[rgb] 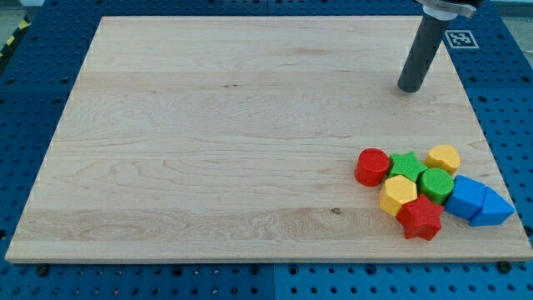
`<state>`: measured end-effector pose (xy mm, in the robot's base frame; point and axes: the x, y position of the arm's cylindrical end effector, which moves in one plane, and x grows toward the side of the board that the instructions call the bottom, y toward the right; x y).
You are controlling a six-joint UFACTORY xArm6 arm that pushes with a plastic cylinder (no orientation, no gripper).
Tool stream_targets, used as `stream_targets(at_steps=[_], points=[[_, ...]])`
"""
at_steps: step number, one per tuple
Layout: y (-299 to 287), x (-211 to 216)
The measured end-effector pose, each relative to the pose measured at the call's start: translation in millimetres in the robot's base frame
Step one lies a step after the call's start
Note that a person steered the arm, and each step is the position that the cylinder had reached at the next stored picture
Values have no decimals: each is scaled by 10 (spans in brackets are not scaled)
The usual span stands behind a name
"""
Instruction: Nudge red star right a bit
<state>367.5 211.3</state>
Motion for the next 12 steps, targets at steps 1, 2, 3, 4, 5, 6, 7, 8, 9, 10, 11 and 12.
stream_targets(at_steps=[1,2,3,4,5,6,7,8,9,10,11,12], points=[[-28,0],[-409,0],[-800,0],[-1142,116],[-1391,374],[-1690,730],[-1872,1424],[-1878,2135],[-1782,2502],[-1734,2514],[-1734,2514],[-1699,2510]])
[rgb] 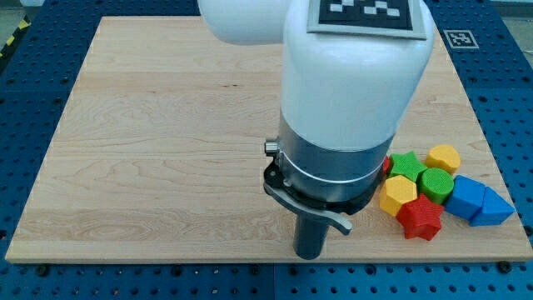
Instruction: Nudge red star right a bit
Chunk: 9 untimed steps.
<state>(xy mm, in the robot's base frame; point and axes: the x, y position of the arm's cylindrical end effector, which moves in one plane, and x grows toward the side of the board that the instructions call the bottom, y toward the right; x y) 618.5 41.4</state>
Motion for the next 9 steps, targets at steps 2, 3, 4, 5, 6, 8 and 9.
stream_targets(at_steps=[2,3,4,5,6,8,9], points=[[392,5],[398,5],[688,0],[1064,-3],[1065,-7],[1381,-7],[1424,-7]])
